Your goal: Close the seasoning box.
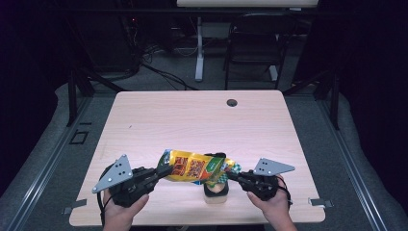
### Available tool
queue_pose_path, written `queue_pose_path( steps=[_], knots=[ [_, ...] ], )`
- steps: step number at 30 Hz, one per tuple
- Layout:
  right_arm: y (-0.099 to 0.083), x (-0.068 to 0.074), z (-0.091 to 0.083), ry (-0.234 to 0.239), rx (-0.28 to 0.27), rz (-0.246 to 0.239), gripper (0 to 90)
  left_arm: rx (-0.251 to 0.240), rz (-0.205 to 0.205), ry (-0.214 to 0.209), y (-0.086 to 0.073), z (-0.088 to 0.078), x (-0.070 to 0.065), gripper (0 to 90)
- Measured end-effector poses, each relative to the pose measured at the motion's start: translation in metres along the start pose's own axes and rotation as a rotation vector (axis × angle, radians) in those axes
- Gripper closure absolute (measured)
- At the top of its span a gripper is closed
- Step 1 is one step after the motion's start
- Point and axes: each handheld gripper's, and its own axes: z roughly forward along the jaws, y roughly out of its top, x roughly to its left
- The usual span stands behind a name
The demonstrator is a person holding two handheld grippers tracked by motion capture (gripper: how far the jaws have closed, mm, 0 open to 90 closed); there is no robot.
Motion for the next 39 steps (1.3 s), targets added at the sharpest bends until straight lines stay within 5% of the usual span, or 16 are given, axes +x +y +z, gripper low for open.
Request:
queue_pose_path(
  steps=[13,20,39],
  knots=[
    [0.003,0.003,-0.01,0.004,-0.008,-0.006,90.0,-0.006,-0.014,-0.009,-0.002,0.002,0.006,89.4],
    [0.004,0.004,-0.014,-0.001,-0.016,-0.007,90.0,-0.005,-0.053,-0.01,-0.007,0.004,0.012,89.2],
    [0.006,0.009,-0.001,0.011,-0.024,-0.032,85.5,0.004,-0.112,0.028,-0.023,-0.006,0.027,88.5]
  ],
)
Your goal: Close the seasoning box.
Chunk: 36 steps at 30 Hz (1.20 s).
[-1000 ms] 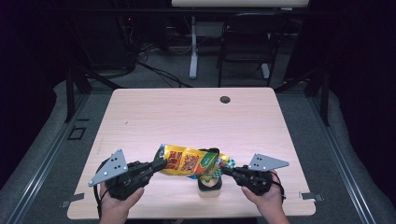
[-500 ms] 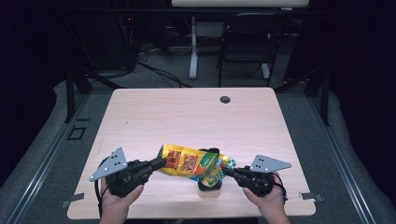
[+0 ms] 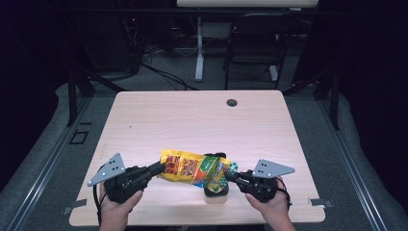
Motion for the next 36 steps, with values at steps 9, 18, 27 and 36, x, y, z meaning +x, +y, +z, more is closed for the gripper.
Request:
queue_pose_path(
  steps=[9,18,27,36],
  knots=[
    [-0.008,-0.003,0.009,0.027,0.022,0.028,84.5,0.0,-0.01,0.006,-0.005,-0.002,0.004,88.3],
    [-0.012,-0.001,0.017,0.026,0.033,0.027,89.7,0.005,-0.011,0.014,-0.009,-0.005,0.007,87.6],
    [-0.01,0.003,0.02,0.026,0.02,0.022,90.0,0.019,-0.012,0.016,-0.013,-0.009,0.014,86.7],
    [-0.005,0.007,0.024,-0.004,0.015,0.001,90.0,0.048,-0.02,0.02,-0.018,-0.013,0.02,85.0]
  ],
)
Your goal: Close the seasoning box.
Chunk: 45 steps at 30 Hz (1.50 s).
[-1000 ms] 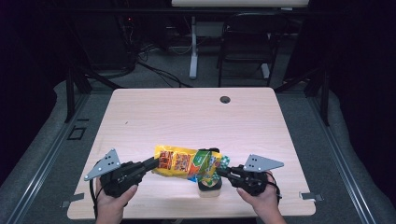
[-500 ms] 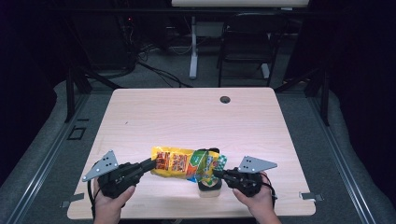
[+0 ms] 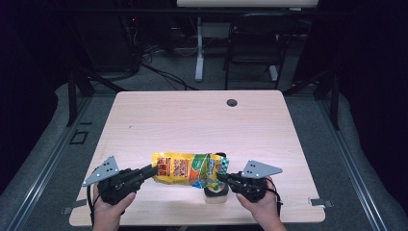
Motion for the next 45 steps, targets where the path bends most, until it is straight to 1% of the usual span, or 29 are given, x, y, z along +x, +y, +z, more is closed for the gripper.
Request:
queue_pose_path(
  steps=[3,6,9,11,12,14,18,22,23,24,25,30,32,36,37,38,41,43,44,45],
  knots=[
    [0.003,0.001,0.002,-0.004,-0.003,-0.009,90.0,0.012,-0.007,0.0,-0.003,-0.001,0.003,84.2],
    [0.006,0.004,0.005,-0.006,-0.004,-0.021,90.0,0.022,-0.023,0.015,-0.008,-0.003,0.007,83.5],
    [0.008,0.005,0.007,-0.006,-0.003,-0.032,90.0,0.018,-0.048,0.01,-0.013,-0.002,0.012,83.3],
    [0.01,0.005,0.007,-0.004,0.001,-0.04,90.0,0.025,-0.052,0.022,-0.016,-0.002,0.015,83.0],
    [0.01,0.005,0.008,-0.002,-0.002,-0.039,90.0,0.025,-0.061,0.017,-0.018,-0.002,0.016,82.9],
    [0.012,0.005,0.009,0.009,-0.004,-0.041,90.0,0.032,-0.067,0.027,-0.021,-0.001,0.019,82.5],
    [0.015,0.005,0.011,0.022,-0.004,-0.045,90.0,0.05,-0.083,0.033,-0.026,0.0,0.023,81.4],
    [0.016,0.005,0.013,0.03,-0.009,-0.044,90.0,0.062,-0.081,0.039,-0.028,0.001,0.027,80.3],
    [0.017,0.005,0.013,0.028,-0.009,-0.045,90.0,0.066,-0.085,0.036,-0.029,0.002,0.027,79.9],
    [0.017,0.005,0.014,0.028,-0.01,-0.046,90.0,0.082,-0.084,0.024,-0.029,0.001,0.028,79.6],
    [0.018,0.005,0.014,0.029,-0.008,-0.048,90.0,0.071,-0.084,0.039,-0.03,0.002,0.028,79.4],
    [0.02,0.005,0.016,0.025,-0.019,-0.044,90.0,0.092,-0.084,0.043,-0.033,0.003,0.03,78.4],
    [0.02,0.006,0.016,0.027,-0.018,-0.047,90.0,0.096,-0.083,0.05,-0.034,0.004,0.03,78.2],
    [0.02,0.007,0.017,0.023,-0.019,-0.055,90.0,0.103,-0.085,0.046,-0.036,0.005,0.032,78.1],
    [0.021,0.007,0.017,0.025,-0.021,-0.059,90.0,0.101,-0.085,0.053,-0.036,0.005,0.032,78.0],
    [0.021,0.007,0.017,0.026,-0.023,-0.058,90.0,0.105,-0.084,0.045,-0.037,0.005,0.033,77.9],
    [0.021,0.008,0.018,0.026,-0.023,-0.06,90.0,0.109,-0.085,0.049,-0.039,0.006,0.035,77.8],
    [0.021,0.008,0.018,0.029,-0.021,-0.062,90.0,0.115,-0.085,0.071,-0.04,0.007,0.034,77.6],
    [0.022,0.009,0.018,0.029,-0.02,-0.065,90.0,0.121,-0.085,0.061,-0.04,0.007,0.035,77.6],
    [0.022,0.009,0.019,0.027,-0.024,-0.066,90.0,0.119,-0.089,0.063,-0.041,0.007,0.035,77.5]
  ],
)
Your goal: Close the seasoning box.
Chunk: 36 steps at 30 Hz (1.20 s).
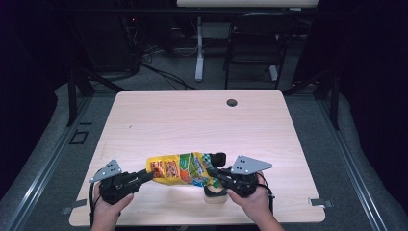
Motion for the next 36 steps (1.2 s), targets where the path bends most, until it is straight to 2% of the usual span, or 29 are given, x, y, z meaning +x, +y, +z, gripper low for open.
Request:
queue_pose_path(
  steps=[9,13,15,22,23,28,29,32,36],
  knots=[
    [0.003,0.0,0.002,0.004,0.011,-0.01,90.0,0.007,-0.013,0.008,-0.004,0.003,0.003,77.0],
    [0.005,0.002,0.004,0.004,0.009,-0.013,90.0,0.027,-0.026,0.007,-0.007,0.005,0.006,76.8],
    [0.006,0.002,0.005,0.004,0.012,-0.016,90.0,0.02,-0.033,0.02,-0.009,0.007,0.006,76.7],
    [0.009,0.004,0.005,0.006,0.019,-0.027,90.0,0.033,-0.045,0.011,-0.013,0.011,0.01,76.3],
    [0.009,0.004,0.006,0.006,0.018,-0.029,90.0,0.029,-0.049,0.026,-0.014,0.012,0.01,76.2],
    [0.011,0.005,0.008,0.008,0.019,-0.031,90.0,0.047,-0.057,0.02,-0.016,0.014,0.012,75.7],
    [0.011,0.005,0.008,0.01,0.022,-0.032,90.0,0.04,-0.055,0.033,-0.017,0.015,0.012,75.6],
    [0.013,0.007,0.009,0.01,0.025,-0.042,90.0,0.068,-0.056,0.028,-0.018,0.015,0.013,75.1],
    [0.014,0.007,0.009,0.01,0.018,-0.037,90.0,0.076,-0.057,0.03,-0.019,0.019,0.013,74.6]
  ],
)
